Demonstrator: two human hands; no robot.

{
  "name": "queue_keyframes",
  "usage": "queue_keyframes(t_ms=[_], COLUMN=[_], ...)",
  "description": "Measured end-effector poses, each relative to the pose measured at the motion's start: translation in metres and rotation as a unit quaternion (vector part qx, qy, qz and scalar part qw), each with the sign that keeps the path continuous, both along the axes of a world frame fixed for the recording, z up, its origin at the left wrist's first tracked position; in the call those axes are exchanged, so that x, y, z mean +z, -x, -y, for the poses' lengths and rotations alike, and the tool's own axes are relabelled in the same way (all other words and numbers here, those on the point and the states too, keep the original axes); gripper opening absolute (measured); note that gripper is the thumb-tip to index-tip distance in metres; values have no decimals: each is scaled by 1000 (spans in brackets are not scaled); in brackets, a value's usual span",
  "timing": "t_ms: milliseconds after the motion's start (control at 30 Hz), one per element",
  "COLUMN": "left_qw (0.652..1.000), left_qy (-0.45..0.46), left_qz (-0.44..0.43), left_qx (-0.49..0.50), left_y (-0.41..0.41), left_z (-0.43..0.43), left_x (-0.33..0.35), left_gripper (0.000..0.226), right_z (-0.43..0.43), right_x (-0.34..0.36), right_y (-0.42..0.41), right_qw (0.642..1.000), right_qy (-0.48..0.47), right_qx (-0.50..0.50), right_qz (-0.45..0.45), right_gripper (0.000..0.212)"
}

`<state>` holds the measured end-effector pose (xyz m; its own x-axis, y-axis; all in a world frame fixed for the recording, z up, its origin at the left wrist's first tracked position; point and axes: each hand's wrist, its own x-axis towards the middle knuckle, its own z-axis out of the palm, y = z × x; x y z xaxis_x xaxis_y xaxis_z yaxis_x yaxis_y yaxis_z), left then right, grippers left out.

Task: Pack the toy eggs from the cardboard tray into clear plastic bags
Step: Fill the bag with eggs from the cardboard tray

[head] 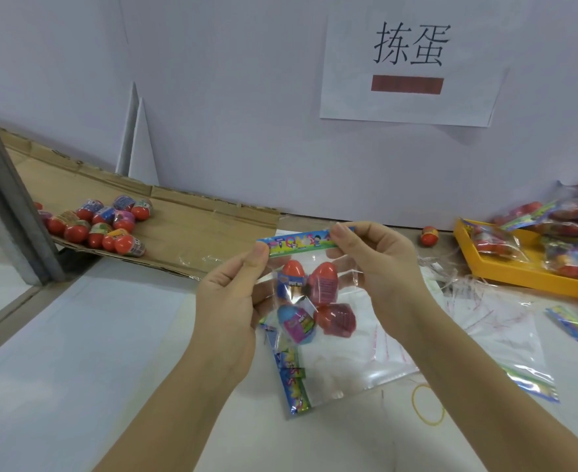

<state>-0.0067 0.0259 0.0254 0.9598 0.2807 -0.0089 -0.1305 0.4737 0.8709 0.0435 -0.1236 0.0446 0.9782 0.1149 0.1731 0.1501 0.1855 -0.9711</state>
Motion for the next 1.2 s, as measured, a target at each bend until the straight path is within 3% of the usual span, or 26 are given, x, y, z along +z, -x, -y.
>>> queue_keyframes(t_ms=[100, 167, 233, 300, 433, 567, 633, 700, 733, 800, 867, 933, 1000, 1067, 1133, 1200], left_qw=[1000, 998, 997, 997, 1000, 995, 998, 996, 991, 990, 991, 995, 994, 993, 993, 992], left_qy=[23, 49, 69, 69, -4, -41, -18, -81, -122, -138, -82, -11, 49, 60, 45, 34], left_qz=[5, 11, 16, 18, -21, -46, -48, -41, -24, 38, 93, 97, 101, 102, 102, 98], left_qx=[14, 27, 38, 31, -20, -76, -48, 19, 44, 6, -56, -29, -14, -26, -45, -71], left_y=[0, -1, -2, -4, -6, -5, -5, -5, -2, 4, 9, 8, 5, 4, 3, 3], left_z=[-1, -5, -10, -13, -14, -13, -11, -6, -2, 8, 16, 13, 6, 1, -2, -3], left_x=[2, 3, 3, 3, 2, -4, -6, -10, -10, -9, -5, -1, 2, 7, 10, 10], left_gripper=[21, 28, 27, 19, 27, 37, 47, 61, 62, 52, 44, 41, 31, 27, 23, 18], right_z=[1, 6, 10, 11, 10, 10, 5, 0, -3, -9, -17, -20, -20, -18, -18, -17], right_x=[2, 5, 5, 4, 2, 6, 6, 3, 1, -5, -12, -14, -12, -10, -6, 0], right_y=[-1, 0, 1, 2, -2, 0, 2, 7, 10, 18, 26, 30, 32, 33, 31, 26], right_qw=[998, 985, 965, 967, 987, 994, 997, 996, 981, 916, 840, 801, 815, 854, 908, 956], right_qy=[20, 111, 175, 144, 38, -7, -20, 34, 97, 234, 330, 352, 308, 237, 162, 106], right_qx=[56, 123, 188, 208, 151, 105, 78, -16, -79, -141, -124, -67, -48, -105, -156, -141], right_qz=[-21, -51, -46, -31, -36, -26, -1, 83, 150, 294, 413, 479, 489, 452, 354, 234], right_gripper=[45, 66, 53, 35, 25, 29, 25, 18, 22, 26, 33, 39, 42, 43, 48, 51])
